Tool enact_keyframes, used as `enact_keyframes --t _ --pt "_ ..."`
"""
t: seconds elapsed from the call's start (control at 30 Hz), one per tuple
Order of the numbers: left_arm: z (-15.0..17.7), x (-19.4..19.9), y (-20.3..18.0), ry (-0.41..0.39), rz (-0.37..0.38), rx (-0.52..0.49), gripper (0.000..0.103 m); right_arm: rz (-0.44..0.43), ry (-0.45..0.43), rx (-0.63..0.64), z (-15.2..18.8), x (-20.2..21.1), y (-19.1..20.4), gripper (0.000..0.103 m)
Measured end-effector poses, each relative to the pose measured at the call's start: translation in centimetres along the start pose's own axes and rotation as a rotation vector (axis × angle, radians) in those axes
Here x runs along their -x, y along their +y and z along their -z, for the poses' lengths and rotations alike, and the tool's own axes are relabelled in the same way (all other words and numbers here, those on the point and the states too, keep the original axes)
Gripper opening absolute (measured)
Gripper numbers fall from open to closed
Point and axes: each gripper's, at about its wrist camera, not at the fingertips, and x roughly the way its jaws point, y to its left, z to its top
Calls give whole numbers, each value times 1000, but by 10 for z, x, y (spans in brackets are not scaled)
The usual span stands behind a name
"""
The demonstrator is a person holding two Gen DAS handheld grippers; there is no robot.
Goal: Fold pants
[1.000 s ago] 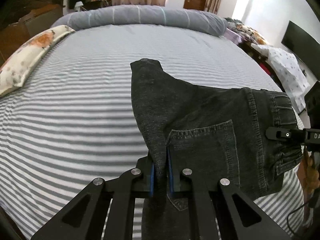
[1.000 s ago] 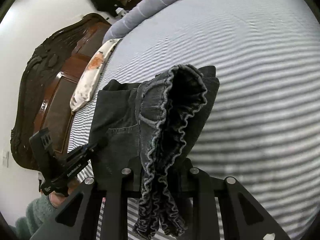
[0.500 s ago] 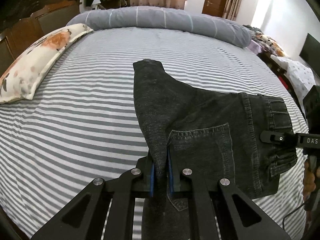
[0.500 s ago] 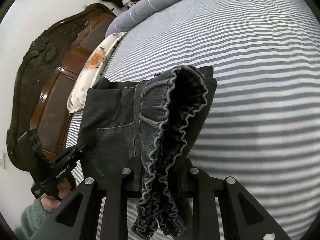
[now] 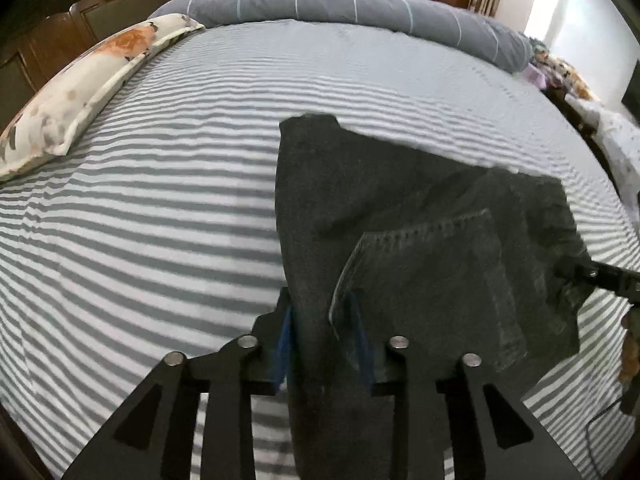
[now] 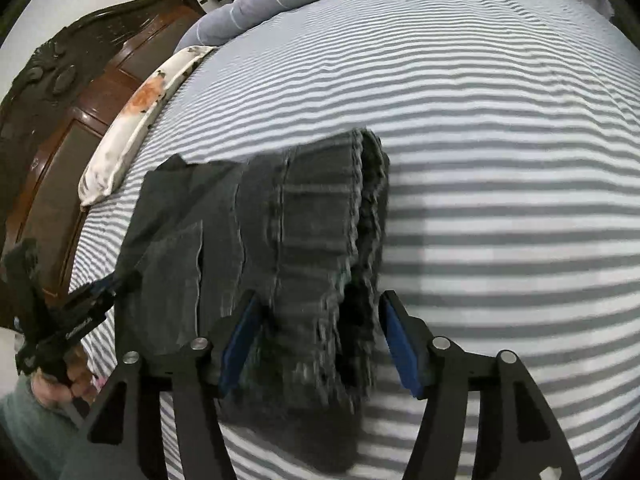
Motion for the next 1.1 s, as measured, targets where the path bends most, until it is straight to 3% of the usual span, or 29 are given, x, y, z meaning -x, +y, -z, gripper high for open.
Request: enact_keyframes --t 0.03,0.2,0.43,0.63,1.1 --pt "6 0 -1 10 -12 -4 42 8 -7 -4 6 4 -3 67" --pt "33 6 2 18 -32 32 51 39 -45 -23 31 16 -10 74" --pt "59 32 -8 22 -81 35 52 109 -59 0 47 31 5 75" --pt "75 65 -22 -9 -109 22 57 222 -116 95 69 62 44 76" --pt "110 151 -36 -108 -154 51 80 331 -213 218 113 114 129 98"
